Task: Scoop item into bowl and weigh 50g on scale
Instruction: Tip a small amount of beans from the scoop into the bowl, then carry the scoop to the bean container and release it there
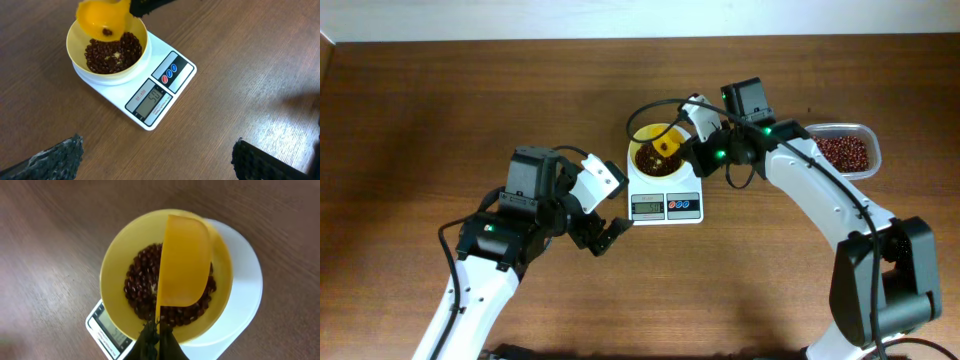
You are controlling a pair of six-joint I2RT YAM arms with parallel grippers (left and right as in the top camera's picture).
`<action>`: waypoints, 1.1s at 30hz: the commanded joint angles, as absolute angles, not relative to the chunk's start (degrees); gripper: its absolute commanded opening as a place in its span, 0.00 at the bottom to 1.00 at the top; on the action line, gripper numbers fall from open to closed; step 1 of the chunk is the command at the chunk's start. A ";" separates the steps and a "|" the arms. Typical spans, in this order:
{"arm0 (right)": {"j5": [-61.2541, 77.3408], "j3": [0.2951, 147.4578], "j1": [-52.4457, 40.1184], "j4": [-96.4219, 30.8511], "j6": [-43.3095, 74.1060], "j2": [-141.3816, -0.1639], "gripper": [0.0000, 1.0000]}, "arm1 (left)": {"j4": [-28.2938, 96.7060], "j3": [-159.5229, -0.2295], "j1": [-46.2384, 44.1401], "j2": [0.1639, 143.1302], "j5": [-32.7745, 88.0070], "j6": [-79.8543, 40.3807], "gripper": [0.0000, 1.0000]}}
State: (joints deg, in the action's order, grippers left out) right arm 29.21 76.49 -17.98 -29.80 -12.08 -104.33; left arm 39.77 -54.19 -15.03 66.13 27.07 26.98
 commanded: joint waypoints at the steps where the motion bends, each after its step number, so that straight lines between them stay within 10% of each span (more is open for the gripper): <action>1: 30.48 80.07 -17.87 -32.01 -11.46 -105.06 0.04 | 39.68 -53.80 -14.90 66.26 28.08 26.44 0.99; 20: 37.89 85.95 -17.54 -46.85 -8.88 -104.49 0.04 | 39.68 -53.80 -14.90 66.26 28.08 26.44 0.99; 33: 43.51 94.54 5.78 -68.29 -7.01 -104.40 0.04 | 39.70 -53.80 -14.90 66.26 28.08 26.46 0.99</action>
State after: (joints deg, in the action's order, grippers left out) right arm 42.39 93.45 1.61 -67.05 -7.42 -104.33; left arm 39.77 -54.17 -15.03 66.13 27.07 26.98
